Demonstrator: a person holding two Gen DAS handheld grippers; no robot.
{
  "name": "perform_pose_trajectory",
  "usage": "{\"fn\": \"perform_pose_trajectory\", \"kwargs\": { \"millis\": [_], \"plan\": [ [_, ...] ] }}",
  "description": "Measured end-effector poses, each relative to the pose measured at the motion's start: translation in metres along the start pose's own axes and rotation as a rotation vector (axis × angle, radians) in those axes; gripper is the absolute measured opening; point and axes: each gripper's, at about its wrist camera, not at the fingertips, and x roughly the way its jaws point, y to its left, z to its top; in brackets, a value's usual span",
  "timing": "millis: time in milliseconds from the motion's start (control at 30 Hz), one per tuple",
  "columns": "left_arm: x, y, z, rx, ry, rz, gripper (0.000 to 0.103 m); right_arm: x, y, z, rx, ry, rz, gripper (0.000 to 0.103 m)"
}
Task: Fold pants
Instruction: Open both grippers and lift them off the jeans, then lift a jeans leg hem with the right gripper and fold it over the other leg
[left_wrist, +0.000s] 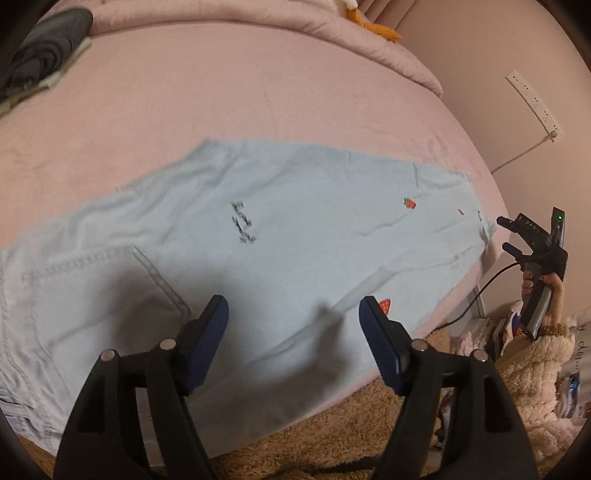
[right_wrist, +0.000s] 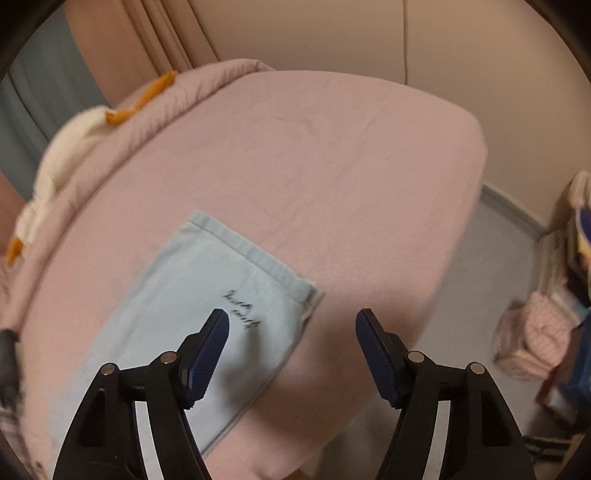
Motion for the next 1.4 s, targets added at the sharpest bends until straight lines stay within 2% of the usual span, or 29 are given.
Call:
{"fn": "perform_pose_trajectory", "kwargs": {
  "millis": [100,200,300,400,467,533,567,600,667,767,900,1033,1100,1200,1300,1400],
  "plan": [
    [0.012,0.004,-0.006,-0.015,0.039,-0.002,0.074,0.007,-0.001,-0.003,0.016,0.031,0.051,0.071],
    [0.013,0.007,-0.007,-0.032,0.027,-0.015,0.076,0.022,0.002,-0.007,0.014,0.066,0.055,0.070],
    [0.013,0.012,-0.007,-0.061,0.027,-0.034,0.079,0.038,0.006,-0.009,0.032,0.105,0.105,0.070],
    [0.012,0.012,-0.006,-0.061,0.025,-0.035,0.082,0.048,0.016,-0.007,0.028,0.080,0.068,0.069],
    [0.013,0.010,-0.007,-0.059,0.023,-0.034,0.085,0.050,0.024,-0.005,0.012,0.063,0.035,0.056],
    [0.014,0.007,-0.007,-0.062,0.023,-0.029,0.085,0.055,0.030,-0.002,0.004,0.045,0.003,0.035],
    [0.012,0.007,-0.006,-0.063,0.024,-0.028,0.085,0.054,0.030,0.001,0.005,0.040,-0.004,0.028],
    [0.012,0.007,-0.006,-0.067,0.026,-0.027,0.084,0.053,0.029,0.005,0.008,0.034,-0.006,0.010],
    [0.010,0.008,-0.005,-0.070,0.026,-0.028,0.084,0.041,0.033,0.009,0.002,0.014,0.005,0.009],
    [0.007,0.006,-0.004,-0.058,0.024,-0.023,0.084,0.003,0.049,0.013,-0.087,-0.098,0.040,0.008],
    [0.002,0.001,0.000,-0.035,-0.007,-0.003,0.083,-0.075,0.099,0.003,-0.290,-0.236,0.196,0.008],
    [-0.011,0.001,0.004,-0.010,-0.070,-0.001,0.083,-0.123,0.150,-0.028,-0.493,-0.285,0.320,0.008],
    [-0.014,0.003,0.006,-0.008,-0.090,0.002,0.083,-0.129,0.171,-0.047,-0.567,-0.263,0.362,0.008],
    [-0.018,0.008,0.007,-0.022,-0.104,0.004,0.083,-0.120,0.202,-0.084,-0.667,-0.175,0.436,0.008],
    [-0.020,0.012,0.007,-0.023,-0.111,0.013,0.083,-0.092,0.230,-0.127,-0.755,-0.046,0.478,0.008],
    [-0.023,0.013,0.006,-0.020,-0.122,0.020,0.083,-0.064,0.239,-0.160,-0.783,0.091,0.494,0.008]
  ]
}}
